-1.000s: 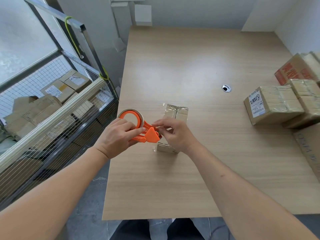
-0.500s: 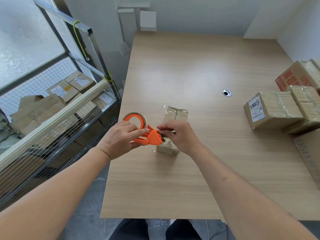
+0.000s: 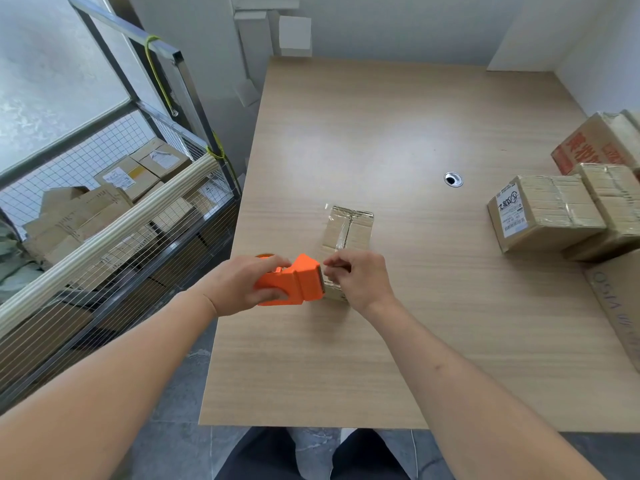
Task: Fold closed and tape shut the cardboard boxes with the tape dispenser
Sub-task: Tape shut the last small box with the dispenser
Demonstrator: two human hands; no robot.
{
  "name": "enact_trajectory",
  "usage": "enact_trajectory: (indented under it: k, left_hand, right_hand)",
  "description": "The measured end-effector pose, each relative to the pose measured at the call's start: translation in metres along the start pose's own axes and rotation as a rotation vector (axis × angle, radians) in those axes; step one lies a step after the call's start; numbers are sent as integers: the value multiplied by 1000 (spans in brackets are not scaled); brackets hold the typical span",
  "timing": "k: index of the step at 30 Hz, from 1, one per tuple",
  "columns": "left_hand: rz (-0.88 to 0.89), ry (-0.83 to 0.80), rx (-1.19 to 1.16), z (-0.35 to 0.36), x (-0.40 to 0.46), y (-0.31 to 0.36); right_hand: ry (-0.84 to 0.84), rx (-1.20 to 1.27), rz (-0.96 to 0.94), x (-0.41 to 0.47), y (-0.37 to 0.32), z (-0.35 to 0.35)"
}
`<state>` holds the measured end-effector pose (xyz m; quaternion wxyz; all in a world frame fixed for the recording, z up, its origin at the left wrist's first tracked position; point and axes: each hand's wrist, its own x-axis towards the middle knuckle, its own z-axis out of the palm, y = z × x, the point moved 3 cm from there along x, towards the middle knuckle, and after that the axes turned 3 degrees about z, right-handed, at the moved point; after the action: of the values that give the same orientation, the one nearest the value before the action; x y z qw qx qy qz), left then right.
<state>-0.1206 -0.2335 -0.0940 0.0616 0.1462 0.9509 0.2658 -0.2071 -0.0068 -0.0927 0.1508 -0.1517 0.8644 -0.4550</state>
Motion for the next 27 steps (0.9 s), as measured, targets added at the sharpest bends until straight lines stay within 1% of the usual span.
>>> enact_trajectory:
  k: [4,6,8,13,16,20,27]
  left_hand:
    - [-21,-77,21,1,-6,-12]
    - [-38,-102,-3,-2,-11,-19]
    - [-56,-127,-34,-4,-12,-23]
    - [-108,-211,-82,-3,6,-26]
    - [-135,-255,-81,-2,17,-32]
    - [-120,-283,-103,1,25,-38]
    - [-110,-295,-101,5,35,-45]
  right_hand:
    - [45,21,183,-7,25,-9]
    - [53,110,290,-11,39,-18]
    - [47,180,357,-16,47,-21]
    - [67,246,418,-23,57,-19]
    - [96,242,408,-25,61,-19]
    - [124,150,392,-24,67,-17]
    - [128,192,397,-23,81,-12]
